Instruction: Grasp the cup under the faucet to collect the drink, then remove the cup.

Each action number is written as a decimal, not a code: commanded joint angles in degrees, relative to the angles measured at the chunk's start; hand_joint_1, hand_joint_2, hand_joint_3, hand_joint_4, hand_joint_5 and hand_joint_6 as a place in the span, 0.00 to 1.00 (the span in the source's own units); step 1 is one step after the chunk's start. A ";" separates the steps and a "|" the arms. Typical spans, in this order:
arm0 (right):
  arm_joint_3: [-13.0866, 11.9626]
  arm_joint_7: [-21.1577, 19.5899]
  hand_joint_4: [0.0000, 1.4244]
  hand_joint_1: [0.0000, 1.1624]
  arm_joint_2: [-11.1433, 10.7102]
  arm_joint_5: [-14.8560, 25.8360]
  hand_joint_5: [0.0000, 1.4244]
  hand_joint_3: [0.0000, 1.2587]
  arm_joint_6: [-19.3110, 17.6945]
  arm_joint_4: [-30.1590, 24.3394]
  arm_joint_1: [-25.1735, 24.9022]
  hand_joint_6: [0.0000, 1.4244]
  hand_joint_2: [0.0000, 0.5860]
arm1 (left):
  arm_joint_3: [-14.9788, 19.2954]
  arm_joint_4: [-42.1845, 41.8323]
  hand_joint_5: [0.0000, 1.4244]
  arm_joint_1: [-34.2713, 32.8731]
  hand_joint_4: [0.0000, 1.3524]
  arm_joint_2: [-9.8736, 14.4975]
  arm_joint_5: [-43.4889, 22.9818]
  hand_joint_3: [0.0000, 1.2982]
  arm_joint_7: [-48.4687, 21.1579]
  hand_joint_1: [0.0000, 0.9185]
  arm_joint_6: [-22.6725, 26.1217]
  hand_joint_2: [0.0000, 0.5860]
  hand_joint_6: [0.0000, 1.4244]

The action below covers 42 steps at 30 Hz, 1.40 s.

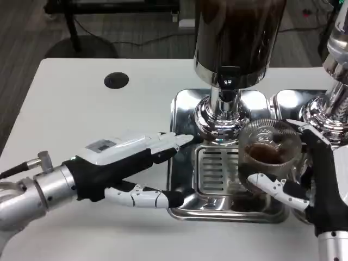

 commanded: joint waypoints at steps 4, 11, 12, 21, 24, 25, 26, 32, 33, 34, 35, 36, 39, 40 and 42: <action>0.99 1.99 0.53 0.71 0.53 0.07 0.69 0.55 -0.17 -7.88 3.69 0.94 0.26 | 0.10 -4.06 0.00 2.80 0.00 2.62 -1.80 0.00 1.58 0.00 -1.58 0.22 0.00; 1.93 3.63 0.53 0.71 1.02 -0.60 0.69 0.55 0.48 -14.93 9.46 0.94 0.26 | 0.07 -9.13 0.00 7.68 0.00 5.57 -5.53 0.00 0.49 0.00 -2.09 0.22 0.00; 2.14 3.86 0.53 0.71 1.13 -0.67 0.69 0.55 0.54 -16.33 10.90 0.94 0.26 | 0.02 -9.82 0.00 8.60 0.00 6.15 -6.21 0.00 0.27 0.00 -2.26 0.22 0.00; 3.26 5.37 0.53 0.71 1.77 -1.35 0.69 0.55 0.55 -23.74 19.17 0.94 0.27 | 0.71 -15.95 0.00 14.92 0.00 9.53 -9.94 0.00 -0.37 0.00 -2.59 0.22 0.00; 3.97 5.80 0.53 0.71 2.07 -1.26 0.70 0.55 0.40 -24.88 21.17 0.94 0.28 | 1.20 -18.42 0.00 17.42 0.00 10.19 -10.77 0.00 -0.16 0.00 -2.21 0.22 0.00; 4.12 5.91 0.53 0.71 2.11 -1.24 0.70 0.55 0.37 -25.09 21.59 0.94 0.28 | 1.40 -19.22 0.00 18.16 0.00 10.31 -10.94 0.00 -0.12 0.00 -1.97 0.22 0.00; 4.20 6.06 0.53 0.71 2.15 -1.14 0.70 0.55 0.37 -25.28 21.95 0.94 0.28 | 1.53 -19.84 0.00 18.64 0.00 10.35 -11.02 0.00 -0.11 0.00 -1.70 0.22 0.00; 4.00 6.74 0.53 0.71 2.21 -0.66 0.70 0.55 0.18 -25.98 23.33 0.94 0.28 | 2.22 -22.46 0.00 21.98 0.00 11.03 -12.88 0.00 -0.54 0.00 -0.95 0.22 0.00; 3.79 6.89 0.53 0.71 2.13 -0.51 0.70 0.55 0.13 -26.11 23.46 0.94 0.28 | 2.38 -22.81 0.00 22.46 0.00 11.16 -13.10 0.00 -0.60 0.00 -0.78 0.22 0.00; 3.63 7.06 0.53 0.71 2.05 -0.45 0.70 0.55 0.14 -26.23 23.48 0.94 0.28 | 2.56 -23.00 0.00 22.80 0.00 11.29 -13.30 0.00 -0.63 0.00 -0.68 0.22 0.00; 3.49 7.21 0.53 0.71 1.99 -0.38 0.70 0.55 0.11 -26.32 23.51 0.94 0.28 | 2.77 -23.10 0.00 23.01 0.00 11.37 -13.49 0.00 -0.65 0.00 -0.53 0.22 0.00; 3.30 7.39 0.53 0.71 1.95 -0.33 0.70 0.55 0.15 -26.37 23.39 0.94 0.28 | 2.95 -23.21 0.00 23.13 0.00 11.36 -13.58 0.00 -0.61 0.00 -0.38 0.22 0.00; 2.85 7.64 0.53 0.71 2.00 -0.38 0.70 0.56 0.12 -26.49 23.16 0.94 0.28 | 3.24 -23.38 0.00 23.09 0.00 11.24 -13.46 0.00 -0.54 0.00 -0.09 0.22 0.00; 2.71 7.64 0.53 0.71 2.03 -0.41 0.70 0.56 0.09 -26.52 23.12 0.94 0.28 | 3.29 -23.37 0.00 22.99 0.00 11.20 -13.32 0.00 -0.49 0.00 -0.09 0.22 0.00; 2.48 7.77 0.53 0.71 2.06 -0.29 0.70 0.56 -0.03 -26.50 23.09 0.94 0.28 | 3.26 -23.26 0.00 22.76 0.00 11.14 -13.16 0.00 -0.49 0.00 -0.08 0.22 0.00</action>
